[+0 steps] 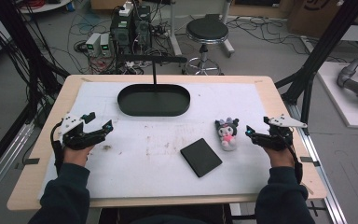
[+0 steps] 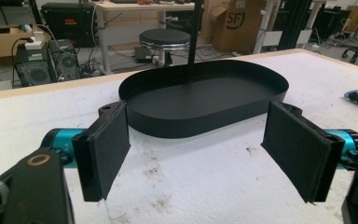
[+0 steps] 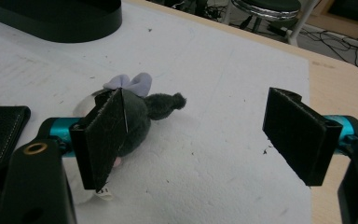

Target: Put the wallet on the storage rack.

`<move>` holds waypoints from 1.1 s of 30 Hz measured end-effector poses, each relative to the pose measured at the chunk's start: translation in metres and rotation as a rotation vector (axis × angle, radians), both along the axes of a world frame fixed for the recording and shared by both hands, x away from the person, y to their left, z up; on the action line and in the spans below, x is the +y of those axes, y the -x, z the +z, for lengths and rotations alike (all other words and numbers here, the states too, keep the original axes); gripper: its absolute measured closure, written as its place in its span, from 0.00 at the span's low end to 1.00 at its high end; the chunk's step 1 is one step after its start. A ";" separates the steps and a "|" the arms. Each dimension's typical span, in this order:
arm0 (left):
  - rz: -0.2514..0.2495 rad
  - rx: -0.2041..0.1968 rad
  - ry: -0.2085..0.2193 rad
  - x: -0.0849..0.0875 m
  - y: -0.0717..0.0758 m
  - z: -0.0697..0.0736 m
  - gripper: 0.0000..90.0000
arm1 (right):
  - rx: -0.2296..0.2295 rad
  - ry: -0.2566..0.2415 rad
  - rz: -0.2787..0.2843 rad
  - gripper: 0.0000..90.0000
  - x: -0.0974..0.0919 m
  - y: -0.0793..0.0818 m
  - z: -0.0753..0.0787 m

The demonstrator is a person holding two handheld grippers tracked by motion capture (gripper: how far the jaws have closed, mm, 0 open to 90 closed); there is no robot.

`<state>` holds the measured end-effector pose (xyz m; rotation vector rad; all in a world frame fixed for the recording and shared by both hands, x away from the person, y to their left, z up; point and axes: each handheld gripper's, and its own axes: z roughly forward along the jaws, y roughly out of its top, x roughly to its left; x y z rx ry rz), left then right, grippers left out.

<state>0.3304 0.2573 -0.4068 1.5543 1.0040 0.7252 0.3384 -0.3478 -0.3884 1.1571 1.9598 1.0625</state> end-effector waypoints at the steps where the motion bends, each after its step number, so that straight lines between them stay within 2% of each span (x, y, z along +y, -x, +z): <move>1: 0.001 0.002 -0.002 0.000 0.000 0.000 0.25 | 0.003 -0.003 0.001 0.25 0.000 0.000 0.000; 9: 0.008 0.014 -0.004 0.000 -0.002 -0.002 0.25 | 0.009 -0.014 0.044 0.25 0.004 -0.001 -0.001; 12: 0.007 0.020 -0.003 -0.001 -0.001 -0.002 0.25 | 0.019 -0.019 0.088 0.25 0.010 0.000 -0.002; 14: 0.000 0.022 -0.009 -0.002 -0.002 -0.003 0.26 | 0.020 -0.019 0.097 0.25 0.012 0.000 -0.001; 15: -0.001 0.023 -0.010 -0.002 -0.002 -0.002 0.26 | 0.026 -0.024 0.126 0.26 0.017 0.001 -0.001; 17: -0.002 0.023 -0.009 -0.002 -0.002 -0.003 0.26 | 0.029 -0.022 0.140 0.26 0.020 0.001 -0.001; 18: -0.007 0.024 -0.019 -0.002 -0.003 -0.003 0.26 | 0.034 -0.025 0.179 0.28 0.027 0.002 -0.001; 20: -0.007 0.026 -0.022 -0.002 -0.003 -0.003 0.26 | 0.044 -0.022 0.219 0.29 0.036 0.003 -0.001; 21: -0.007 0.027 -0.021 -0.002 -0.003 -0.003 0.26 | 0.044 -0.022 0.219 0.29 0.036 0.003 -0.001; 22: -0.007 0.028 -0.021 -0.002 -0.002 -0.003 0.26 | 0.056 -0.024 0.259 0.30 0.044 0.003 -0.003; 23: -0.006 0.029 -0.019 -0.002 -0.002 -0.003 0.26 | 0.056 -0.024 0.259 0.30 0.044 0.003 -0.003; 24: -0.006 0.030 -0.018 -0.002 -0.002 -0.003 0.26 | 0.070 -0.023 0.305 0.33 0.054 0.003 -0.006; 26: -0.010 0.033 -0.022 -0.002 -0.002 -0.004 0.26 | 0.087 -0.025 0.350 0.33 0.065 0.003 -0.009; 29: -0.009 0.036 -0.022 -0.003 -0.003 -0.004 0.26 | 0.126 -0.022 0.395 0.33 0.080 0.001 -0.015; 32: -0.008 0.042 -0.023 -0.003 -0.003 -0.005 0.26 | 0.198 -0.029 0.439 0.37 0.095 -0.003 -0.025; 33: -0.009 0.042 -0.024 -0.003 -0.004 -0.005 0.26 | 0.198 -0.029 0.439 0.37 0.095 -0.003 -0.025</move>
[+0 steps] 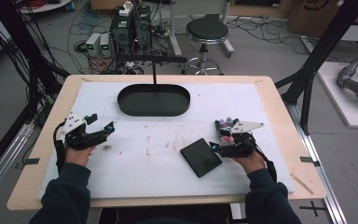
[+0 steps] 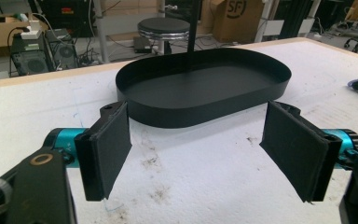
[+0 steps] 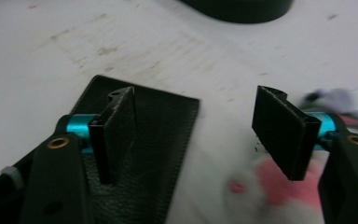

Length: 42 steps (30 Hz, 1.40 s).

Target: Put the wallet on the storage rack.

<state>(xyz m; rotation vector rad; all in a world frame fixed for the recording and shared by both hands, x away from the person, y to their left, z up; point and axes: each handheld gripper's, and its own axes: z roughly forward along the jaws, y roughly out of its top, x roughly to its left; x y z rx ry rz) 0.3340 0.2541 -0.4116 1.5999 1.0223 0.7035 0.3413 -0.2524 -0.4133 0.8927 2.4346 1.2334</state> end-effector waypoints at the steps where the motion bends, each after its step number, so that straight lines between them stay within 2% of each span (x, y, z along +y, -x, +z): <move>1: -0.001 0.003 -0.004 0.000 0.000 0.000 0.26 | 0.032 0.018 0.019 0.37 0.008 -0.002 -0.006; 2: -0.001 0.003 0.000 0.000 0.000 0.000 0.26 | 0.032 0.018 0.019 0.37 0.008 -0.002 -0.006; 4: -0.003 0.006 -0.004 0.000 0.000 -0.001 0.26 | 0.068 0.045 0.025 0.37 0.015 -0.005 -0.014; 6: -0.003 0.006 -0.006 0.000 0.000 -0.001 0.26 | 0.085 0.061 0.025 0.40 0.017 -0.007 -0.017; 10: -0.004 0.011 -0.008 0.001 0.001 -0.002 0.26 | 0.088 0.079 0.023 0.45 0.019 -0.008 -0.018; 12: 0.000 0.013 -0.011 0.002 0.002 -0.002 0.26 | 0.082 0.118 0.028 0.47 0.023 -0.007 -0.021; 18: 0.009 0.010 -0.004 0.005 0.003 -0.002 0.26 | 0.099 0.115 0.037 0.43 0.026 -0.004 -0.019; 22: 0.012 0.013 -0.001 0.006 0.003 -0.003 0.26 | 0.104 0.163 0.001 0.45 0.022 -0.004 -0.019; 26: 0.011 0.014 -0.003 0.005 0.003 -0.003 0.26 | 0.127 0.161 0.046 0.46 0.022 -0.003 -0.018; 27: 0.012 0.013 -0.003 0.005 0.003 -0.003 0.26 | 0.153 0.153 0.062 0.42 0.022 -0.002 -0.012; 29: 0.015 0.014 -0.002 0.005 0.003 -0.003 0.26 | 0.126 0.127 0.053 0.44 0.020 0.000 -0.007; 34: 0.015 0.012 -0.006 0.005 0.003 -0.002 0.27 | 0.133 0.124 0.056 0.47 0.019 0.004 -0.006; 38: 0.013 0.018 -0.005 0.005 0.002 -0.003 0.27 | 0.174 0.170 0.035 0.44 0.022 0.001 -0.016; 42: 0.011 0.015 -0.006 0.005 0.002 -0.003 0.27 | 0.212 0.135 0.031 0.41 0.019 -0.003 -0.020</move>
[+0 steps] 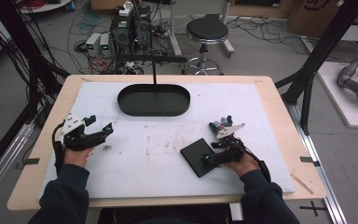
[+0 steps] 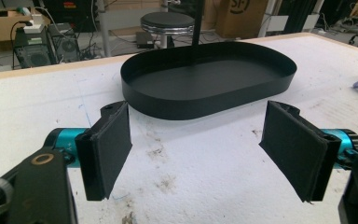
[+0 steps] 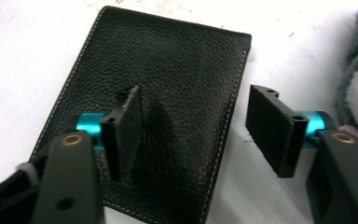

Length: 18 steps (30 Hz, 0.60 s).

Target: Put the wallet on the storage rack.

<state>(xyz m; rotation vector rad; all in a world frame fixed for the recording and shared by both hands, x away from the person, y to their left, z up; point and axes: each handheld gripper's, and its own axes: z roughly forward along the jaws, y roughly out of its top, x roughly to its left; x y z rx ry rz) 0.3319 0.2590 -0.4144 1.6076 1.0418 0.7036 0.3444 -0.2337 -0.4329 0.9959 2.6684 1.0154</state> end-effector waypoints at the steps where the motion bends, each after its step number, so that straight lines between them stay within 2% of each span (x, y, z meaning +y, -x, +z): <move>1: -0.002 0.000 0.000 0.000 0.000 0.000 0.27 | 0.018 -0.021 0.004 0.46 -0.001 -0.001 -0.002; 2: -0.001 0.001 0.002 0.000 -0.001 -0.001 0.27 | 0.018 -0.021 0.004 0.46 -0.001 -0.001 -0.002; 4: 0.001 0.001 0.002 -0.001 0.000 -0.001 0.27 | 0.050 -0.051 0.008 0.49 -0.003 -0.003 -0.004; 6: -0.001 0.001 0.001 -0.001 0.000 0.000 0.27 | 0.054 -0.054 0.006 0.50 -0.004 -0.004 -0.004; 9: 0.000 0.001 0.002 -0.001 -0.001 0.000 0.27 | 0.045 -0.054 -0.037 0.69 -0.006 -0.004 -0.001; 10: 0.000 0.001 0.002 -0.001 -0.001 0.000 0.27 | 0.045 -0.054 -0.037 0.69 -0.006 -0.004 -0.001; 11: 0.001 0.002 0.002 -0.001 -0.001 0.000 0.27 | 0.050 -0.067 -0.045 0.78 -0.008 -0.005 0.000; 16: 0.002 0.005 0.001 0.000 -0.001 0.000 0.27 | 0.017 -0.065 -0.040 0.92 -0.009 -0.005 0.003; 18: 0.001 0.003 0.001 0.000 -0.001 0.000 0.27 | 0.014 -0.087 -0.041 0.96 -0.010 -0.004 0.005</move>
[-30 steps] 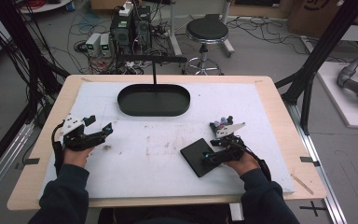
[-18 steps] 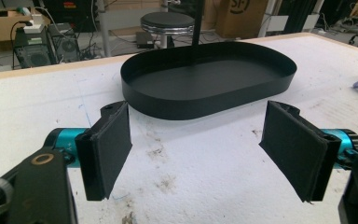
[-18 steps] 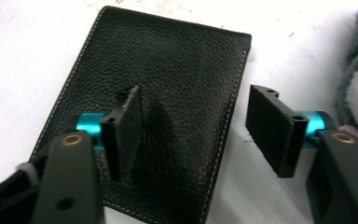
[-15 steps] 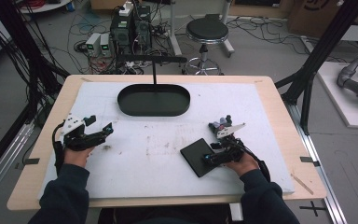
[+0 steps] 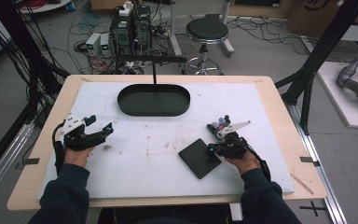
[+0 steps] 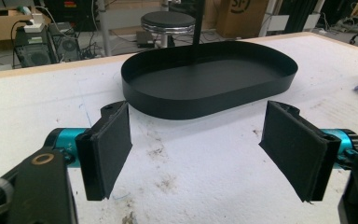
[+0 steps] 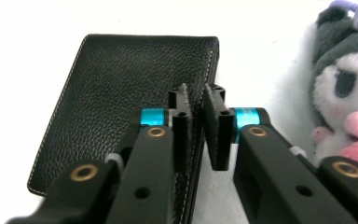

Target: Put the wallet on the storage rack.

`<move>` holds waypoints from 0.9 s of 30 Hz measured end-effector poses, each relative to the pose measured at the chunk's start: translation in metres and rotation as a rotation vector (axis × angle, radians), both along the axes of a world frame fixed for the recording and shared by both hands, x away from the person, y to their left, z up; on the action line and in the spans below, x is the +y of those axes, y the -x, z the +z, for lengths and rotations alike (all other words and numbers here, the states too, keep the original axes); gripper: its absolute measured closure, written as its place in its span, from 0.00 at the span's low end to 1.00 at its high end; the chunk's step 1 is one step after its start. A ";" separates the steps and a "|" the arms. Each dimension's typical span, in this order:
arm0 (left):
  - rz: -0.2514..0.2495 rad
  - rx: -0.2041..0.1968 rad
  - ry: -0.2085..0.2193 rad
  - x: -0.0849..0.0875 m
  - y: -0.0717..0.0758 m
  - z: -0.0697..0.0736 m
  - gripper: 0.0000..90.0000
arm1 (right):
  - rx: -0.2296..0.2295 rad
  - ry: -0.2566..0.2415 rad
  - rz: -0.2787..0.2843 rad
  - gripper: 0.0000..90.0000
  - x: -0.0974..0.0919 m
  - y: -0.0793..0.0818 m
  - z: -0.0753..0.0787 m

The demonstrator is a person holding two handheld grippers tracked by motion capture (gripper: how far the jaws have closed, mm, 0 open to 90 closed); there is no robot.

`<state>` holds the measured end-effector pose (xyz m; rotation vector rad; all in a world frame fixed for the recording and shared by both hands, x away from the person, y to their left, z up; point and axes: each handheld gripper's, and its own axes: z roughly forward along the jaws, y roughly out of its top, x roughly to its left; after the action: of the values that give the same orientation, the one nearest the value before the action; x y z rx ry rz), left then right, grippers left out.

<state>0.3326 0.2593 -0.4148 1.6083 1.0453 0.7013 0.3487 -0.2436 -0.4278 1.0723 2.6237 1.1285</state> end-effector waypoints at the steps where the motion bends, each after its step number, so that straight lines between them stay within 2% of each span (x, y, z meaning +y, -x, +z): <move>1: 0.002 -0.002 0.002 0.000 0.000 0.000 0.27 | 0.000 0.000 0.000 0.96 0.000 0.000 0.000; 4: 0.006 -0.002 0.003 0.001 0.000 0.000 0.27 | 0.015 -0.070 -0.002 0.98 -0.005 -0.001 0.004; 5: 0.006 -0.002 0.003 0.001 0.000 0.000 0.27 | 0.015 -0.070 -0.002 0.98 -0.005 -0.001 0.004; 6: 0.008 -0.001 0.002 0.001 0.000 0.000 0.27 | 0.006 -0.114 -0.005 0.99 -0.008 -0.001 0.009; 8: 0.007 -0.001 0.002 0.001 0.000 0.000 0.27 | 0.002 -0.133 -0.003 0.99 -0.009 -0.001 0.011; 9: 0.007 -0.001 0.002 0.001 0.000 0.000 0.27 | -0.015 -0.163 -0.005 0.99 -0.009 -0.001 0.017; 10: 0.007 -0.001 0.002 0.001 0.000 0.000 0.27 | -0.025 -0.169 -0.006 0.99 -0.009 -0.001 0.021; 11: 0.008 -0.002 0.002 0.001 0.000 0.000 0.27 | -0.025 -0.169 -0.006 0.99 -0.009 -0.001 0.021; 13: 0.009 -0.004 0.004 0.001 0.000 0.000 0.27 | -0.072 -0.171 -0.008 0.99 -0.008 -0.002 0.033; 14: 0.011 -0.004 0.005 0.001 0.000 0.000 0.27 | -0.072 -0.171 -0.008 0.99 -0.008 -0.002 0.033; 15: 0.012 -0.002 0.005 0.002 0.000 0.000 0.27 | -0.108 -0.164 -0.014 1.00 -0.007 -0.003 0.042; 17: 0.012 -0.003 0.004 0.002 0.000 0.000 0.27 | -0.142 -0.138 -0.021 1.00 -0.003 -0.003 0.049; 23: 0.011 -0.004 0.004 0.003 0.000 0.001 0.27 | -0.193 -0.096 -0.018 1.00 0.010 -0.007 0.058; 24: 0.013 -0.005 0.008 0.003 0.000 0.001 0.27 | -0.212 -0.091 -0.012 1.00 0.016 -0.008 0.062; 27: 0.014 -0.004 0.005 0.003 0.000 0.001 0.27 | -0.227 -0.079 0.003 1.00 0.028 -0.010 0.067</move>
<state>0.3325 0.2626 -0.4140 1.5962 1.0557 0.7112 0.3591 -0.2155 -0.3605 0.8936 2.4250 1.2810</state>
